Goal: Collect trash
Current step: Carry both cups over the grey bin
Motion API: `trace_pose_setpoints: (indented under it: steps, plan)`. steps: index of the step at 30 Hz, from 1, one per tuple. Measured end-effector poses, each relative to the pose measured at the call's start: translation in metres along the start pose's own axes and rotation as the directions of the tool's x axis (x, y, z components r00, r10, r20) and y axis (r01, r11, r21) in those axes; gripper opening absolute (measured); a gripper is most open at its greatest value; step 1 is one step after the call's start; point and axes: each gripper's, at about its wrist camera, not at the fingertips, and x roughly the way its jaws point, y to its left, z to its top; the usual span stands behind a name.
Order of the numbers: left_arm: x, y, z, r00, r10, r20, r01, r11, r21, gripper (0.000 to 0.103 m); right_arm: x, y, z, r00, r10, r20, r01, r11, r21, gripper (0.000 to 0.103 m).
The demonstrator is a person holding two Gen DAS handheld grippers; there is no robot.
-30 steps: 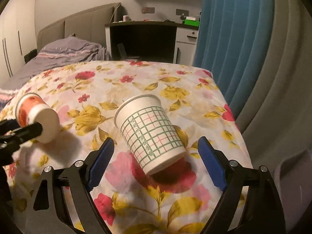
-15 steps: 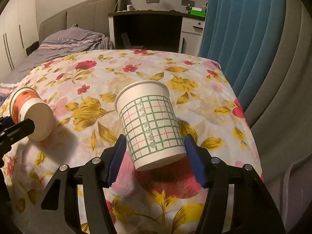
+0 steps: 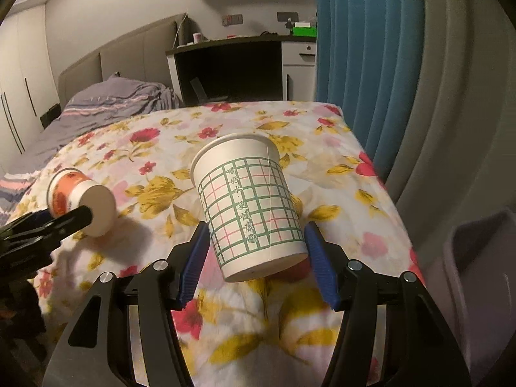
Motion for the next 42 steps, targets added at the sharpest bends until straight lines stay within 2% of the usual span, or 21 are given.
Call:
trace_pose_setpoints:
  steps: [15, 25, 34, 39, 42]
  plan:
    - [-0.043, -0.046, -0.003, 0.999, -0.028, 0.044, 0.027, 0.999, 0.025, 0.082, -0.091, -0.022, -0.023, 0.993, -0.023, 0.120, 0.017, 0.999, 0.047, 0.059]
    - [-0.069, -0.124, -0.014, 0.992, -0.112, 0.059, 0.104, 0.987, 0.122, 0.082, -0.146, -0.065, -0.048, 0.978, -0.090, 0.187, 0.067, 0.990, 0.123, 0.059]
    - [-0.069, -0.217, -0.026, 0.969, -0.244, 0.031, 0.233, 0.951, 0.205, 0.082, -0.178, -0.117, -0.074, 0.962, -0.190, 0.198, 0.149, 0.967, 0.208, 0.059]
    - [-0.065, -0.271, -0.033, 0.947, -0.320, 0.009, 0.308, 0.918, 0.248, 0.082, -0.190, -0.151, -0.093, 0.945, -0.270, 0.184, 0.215, 0.939, 0.269, 0.059]
    - [-0.057, -0.302, -0.036, 0.928, -0.372, -0.009, 0.361, 0.895, 0.263, 0.082, -0.191, -0.171, -0.102, 0.938, -0.306, 0.162, 0.243, 0.915, 0.321, 0.060]
